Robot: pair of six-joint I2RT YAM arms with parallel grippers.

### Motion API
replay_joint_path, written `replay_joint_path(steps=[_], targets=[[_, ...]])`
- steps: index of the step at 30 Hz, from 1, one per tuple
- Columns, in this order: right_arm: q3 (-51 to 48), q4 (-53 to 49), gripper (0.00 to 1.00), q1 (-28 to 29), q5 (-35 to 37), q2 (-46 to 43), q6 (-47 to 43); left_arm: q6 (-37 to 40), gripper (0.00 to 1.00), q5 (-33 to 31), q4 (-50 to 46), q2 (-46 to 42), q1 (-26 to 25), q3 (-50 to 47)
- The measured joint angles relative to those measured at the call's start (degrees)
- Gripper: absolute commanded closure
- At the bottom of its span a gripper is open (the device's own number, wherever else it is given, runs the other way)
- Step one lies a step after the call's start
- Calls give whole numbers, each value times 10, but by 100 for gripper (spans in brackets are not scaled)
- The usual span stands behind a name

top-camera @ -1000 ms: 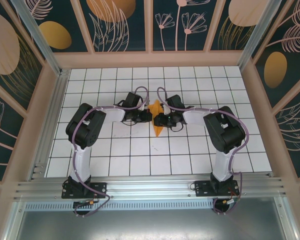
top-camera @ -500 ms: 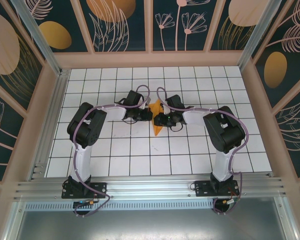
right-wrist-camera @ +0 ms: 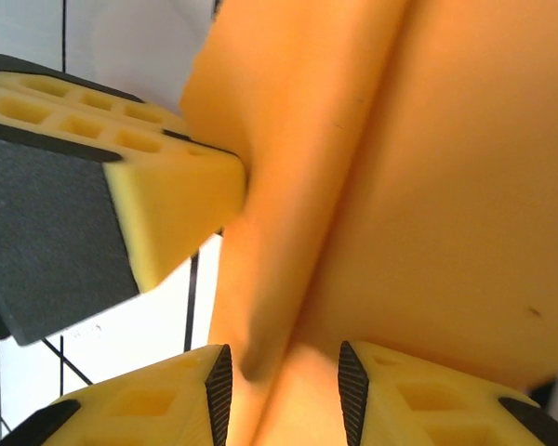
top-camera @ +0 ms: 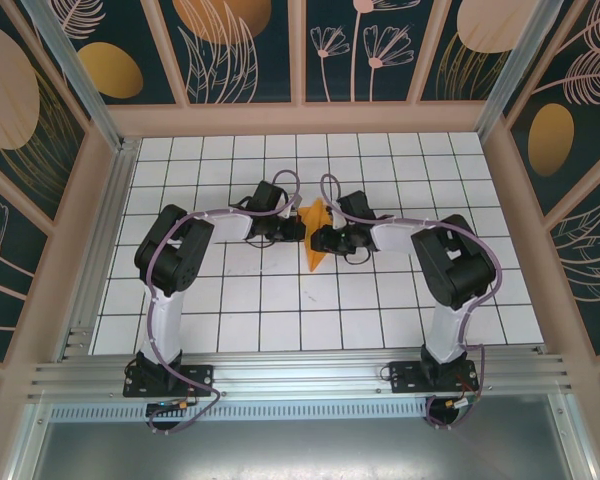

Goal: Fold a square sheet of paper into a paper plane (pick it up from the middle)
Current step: Fourth fold the wing at the center of the table.

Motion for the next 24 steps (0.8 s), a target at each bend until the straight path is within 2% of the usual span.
replay_joint_path(steps=[3,7,15,24], targets=[[-12,0,61,-9,-5,-16,13,0,100,0,6,-1,0,-3],[-18,7,67,-10,-19,-41,26,0,100,-2,6,-1,0,-3],[-3,1,77,16,-41,-41,36,-9,100,-10,5,-2,-2,-3],[17,-25,78,23,-41,-2,37,-21,100,-23,3,-3,-6,-3]])
